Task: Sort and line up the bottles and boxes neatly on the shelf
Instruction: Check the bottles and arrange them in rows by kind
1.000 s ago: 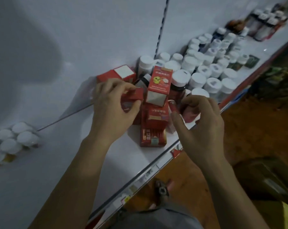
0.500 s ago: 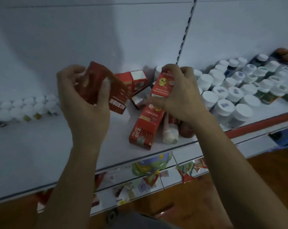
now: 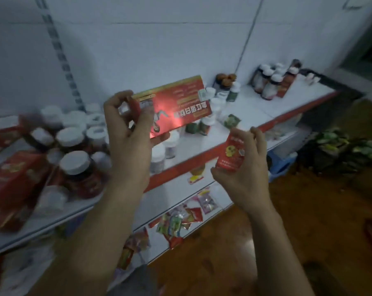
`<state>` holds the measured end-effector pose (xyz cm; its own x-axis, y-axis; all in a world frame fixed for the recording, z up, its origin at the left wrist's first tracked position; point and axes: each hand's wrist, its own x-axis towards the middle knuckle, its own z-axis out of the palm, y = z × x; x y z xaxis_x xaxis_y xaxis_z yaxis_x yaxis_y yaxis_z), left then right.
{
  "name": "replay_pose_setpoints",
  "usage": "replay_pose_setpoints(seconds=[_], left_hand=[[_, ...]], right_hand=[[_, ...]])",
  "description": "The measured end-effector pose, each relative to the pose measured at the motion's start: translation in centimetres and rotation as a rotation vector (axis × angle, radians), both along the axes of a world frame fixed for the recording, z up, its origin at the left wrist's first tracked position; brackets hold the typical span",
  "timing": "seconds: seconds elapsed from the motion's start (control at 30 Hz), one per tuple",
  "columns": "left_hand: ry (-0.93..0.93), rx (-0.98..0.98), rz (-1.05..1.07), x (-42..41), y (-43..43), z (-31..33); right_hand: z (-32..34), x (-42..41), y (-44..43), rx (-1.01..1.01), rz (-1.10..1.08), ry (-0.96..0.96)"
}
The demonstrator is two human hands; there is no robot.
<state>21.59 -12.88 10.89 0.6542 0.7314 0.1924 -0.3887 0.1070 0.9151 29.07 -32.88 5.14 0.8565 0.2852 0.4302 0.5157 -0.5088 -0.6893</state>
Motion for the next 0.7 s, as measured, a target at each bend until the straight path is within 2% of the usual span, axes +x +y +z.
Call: replay_pose_setpoints(seconds=[0.17, 0.3, 0.53, 0.7], left_hand=[[0.031, -0.338, -0.259, 9.6, -7.7, -0.3], [0.111, -0.475, -0.363, 17.8, -12.0, -2.9], [0.164, -0.545, -0.431, 35.8, -18.1, -5.2], [0.262, -0.391, -0.51, 47.1, -21.9, -4.7]], right_hand=[[-2.5, 4.2, -8.4, 0.024, -0.121, 0.066], [-2.8, 9.6, -12.9, 0.037, -0.191, 0.075], [-2.2, 24.2, -19.3, 0.122, -0.251, 0.138], [-1.5, 35.4, -23.8, 0.175, -0.289, 0.168]])
